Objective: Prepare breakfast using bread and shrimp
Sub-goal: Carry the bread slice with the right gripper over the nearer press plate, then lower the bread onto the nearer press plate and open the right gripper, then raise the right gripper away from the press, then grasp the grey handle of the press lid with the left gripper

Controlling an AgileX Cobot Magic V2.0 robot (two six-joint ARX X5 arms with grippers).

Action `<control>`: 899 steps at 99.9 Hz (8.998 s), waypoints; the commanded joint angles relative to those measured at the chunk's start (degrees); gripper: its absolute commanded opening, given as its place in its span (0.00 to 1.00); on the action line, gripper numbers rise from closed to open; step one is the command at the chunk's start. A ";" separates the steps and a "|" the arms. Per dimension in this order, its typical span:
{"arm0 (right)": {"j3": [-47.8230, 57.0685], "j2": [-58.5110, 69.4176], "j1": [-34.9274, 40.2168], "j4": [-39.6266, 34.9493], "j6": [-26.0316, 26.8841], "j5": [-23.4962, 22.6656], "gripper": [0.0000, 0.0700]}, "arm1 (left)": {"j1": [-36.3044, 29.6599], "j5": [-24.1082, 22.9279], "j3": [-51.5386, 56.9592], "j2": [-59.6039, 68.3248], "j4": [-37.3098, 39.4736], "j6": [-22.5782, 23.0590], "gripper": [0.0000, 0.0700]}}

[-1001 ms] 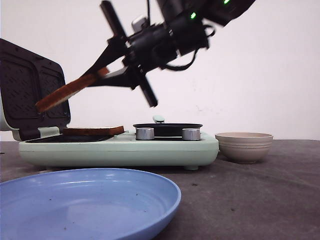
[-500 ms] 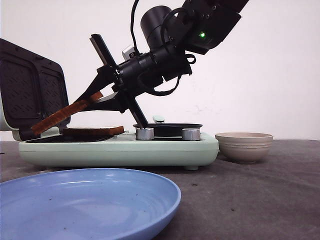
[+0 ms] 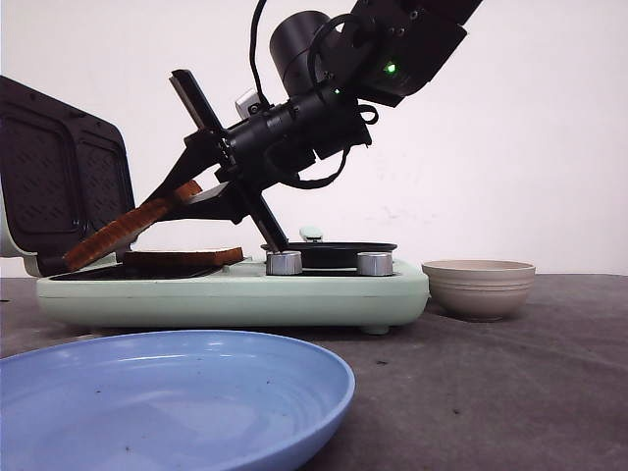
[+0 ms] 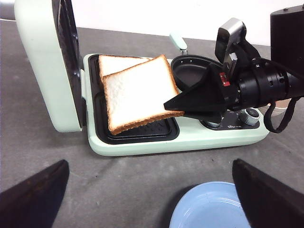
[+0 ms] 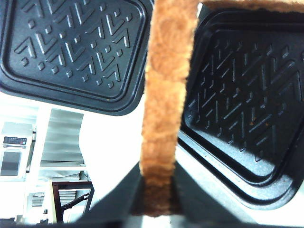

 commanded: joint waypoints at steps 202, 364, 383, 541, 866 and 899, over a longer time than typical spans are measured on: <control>18.49 3.17 3.45 -38.93 -24.90 13.53 0.50 | 0.00 -0.11 0.22 -0.07 0.87 0.42 1.00; 0.68 -36.87 -2.80 -36.65 -44.33 36.06 0.49 | 0.00 -0.52 0.22 -0.07 0.92 0.92 1.00; -15.41 -49.03 -2.93 -31.08 -46.97 40.22 0.48 | 0.00 -0.55 0.22 -0.07 0.92 0.92 1.00; -59.60 -95.95 -3.08 -29.38 -36.61 46.27 0.47 | 0.04 -9.68 0.35 1.01 12.31 -19.67 0.94; -59.60 -95.95 -3.08 -28.57 -36.41 46.27 0.47 | 28.35 24.55 8.55 59.93 65.48 -61.02 0.43; -59.60 -95.95 -3.08 -28.57 -36.41 46.29 0.47 | 28.37 24.50 8.57 60.22 66.51 -61.05 0.21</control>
